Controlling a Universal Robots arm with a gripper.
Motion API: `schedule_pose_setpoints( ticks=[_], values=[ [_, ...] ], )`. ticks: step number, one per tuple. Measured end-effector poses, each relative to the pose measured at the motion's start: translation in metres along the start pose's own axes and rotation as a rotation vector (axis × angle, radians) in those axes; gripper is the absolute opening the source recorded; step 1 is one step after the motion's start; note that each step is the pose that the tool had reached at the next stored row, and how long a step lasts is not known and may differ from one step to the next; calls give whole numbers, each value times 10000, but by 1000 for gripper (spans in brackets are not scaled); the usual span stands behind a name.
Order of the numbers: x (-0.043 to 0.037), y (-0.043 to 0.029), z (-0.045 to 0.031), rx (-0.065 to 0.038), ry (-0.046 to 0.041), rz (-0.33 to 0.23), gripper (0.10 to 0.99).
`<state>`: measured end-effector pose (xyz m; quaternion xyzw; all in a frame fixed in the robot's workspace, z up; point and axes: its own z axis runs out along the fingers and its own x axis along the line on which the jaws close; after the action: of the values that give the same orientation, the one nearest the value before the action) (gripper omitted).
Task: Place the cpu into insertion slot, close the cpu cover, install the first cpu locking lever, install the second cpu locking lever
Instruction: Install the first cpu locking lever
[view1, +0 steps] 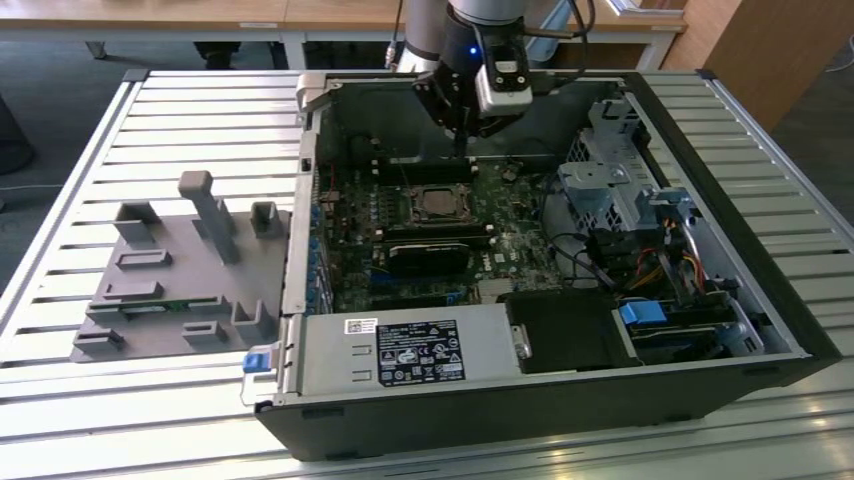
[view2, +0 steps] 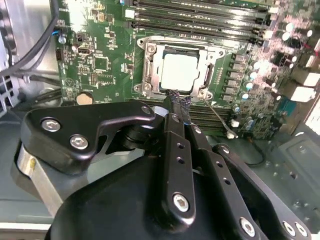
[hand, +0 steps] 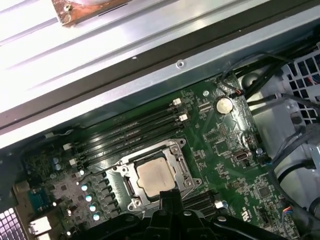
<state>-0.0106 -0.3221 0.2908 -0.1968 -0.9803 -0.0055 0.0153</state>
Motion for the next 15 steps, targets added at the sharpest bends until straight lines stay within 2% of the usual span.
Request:
schedule_pose_setpoints(
  ticks=[11, 15],
  values=[
    [0, 0, 5, 47, 8, -1441, 106],
    [10, -4, 7, 45, 4, -1721, 106]
  ],
)
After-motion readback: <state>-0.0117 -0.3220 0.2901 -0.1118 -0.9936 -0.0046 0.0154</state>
